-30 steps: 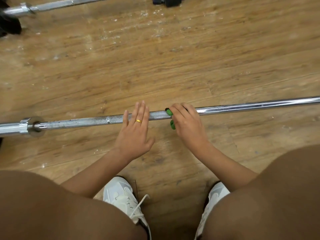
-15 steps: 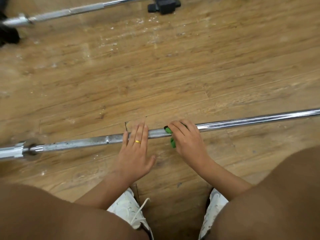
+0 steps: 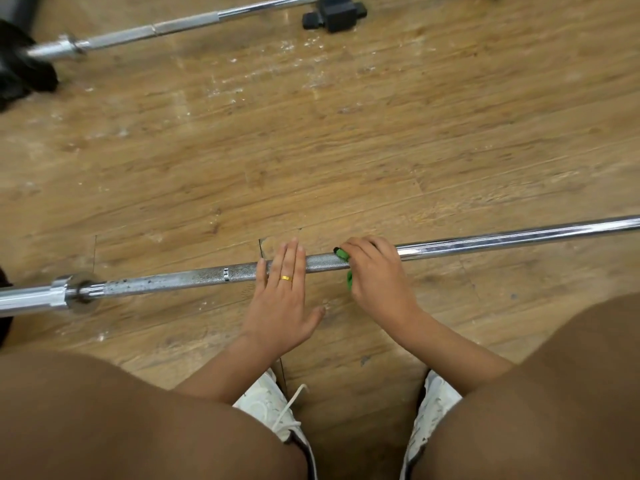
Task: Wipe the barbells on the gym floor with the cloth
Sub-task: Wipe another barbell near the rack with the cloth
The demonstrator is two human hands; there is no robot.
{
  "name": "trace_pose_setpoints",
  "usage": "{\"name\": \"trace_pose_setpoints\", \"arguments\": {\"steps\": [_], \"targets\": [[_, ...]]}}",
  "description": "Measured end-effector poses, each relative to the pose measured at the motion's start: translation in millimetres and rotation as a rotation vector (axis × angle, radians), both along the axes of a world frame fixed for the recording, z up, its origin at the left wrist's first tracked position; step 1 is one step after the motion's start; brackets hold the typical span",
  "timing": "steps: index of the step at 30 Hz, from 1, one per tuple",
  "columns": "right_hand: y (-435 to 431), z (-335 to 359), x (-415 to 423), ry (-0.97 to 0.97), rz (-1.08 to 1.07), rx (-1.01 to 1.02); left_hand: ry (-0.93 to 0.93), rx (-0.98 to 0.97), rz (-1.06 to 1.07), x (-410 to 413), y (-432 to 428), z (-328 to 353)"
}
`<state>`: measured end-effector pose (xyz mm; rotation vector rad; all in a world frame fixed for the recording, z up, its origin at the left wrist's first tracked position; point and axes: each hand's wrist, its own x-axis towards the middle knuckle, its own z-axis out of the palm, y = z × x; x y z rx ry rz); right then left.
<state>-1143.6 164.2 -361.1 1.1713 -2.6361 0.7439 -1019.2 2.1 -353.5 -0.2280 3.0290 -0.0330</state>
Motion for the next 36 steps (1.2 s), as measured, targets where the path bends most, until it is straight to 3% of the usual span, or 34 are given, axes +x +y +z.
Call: {"name": "trace_pose_setpoints", "arguments": {"steps": [7,13,22,29,36], "targets": [[-13,5,-13,0.038,0.207,0.175,-0.020,0.011,-0.036,-12,-13,4],[-12,4,-34,-0.003,0.103,0.179,-0.049,0.083,-0.016,-29,-23,10],[-26,0,-62,0.060,0.230,0.174,-0.078,0.122,-0.006,-59,-40,13],[-51,0,-83,0.040,0.107,0.127,-0.078,0.095,-0.013,-87,-60,13],[-47,-4,-123,0.101,0.221,0.146,-0.092,0.115,-0.015,-116,-76,15]]}}
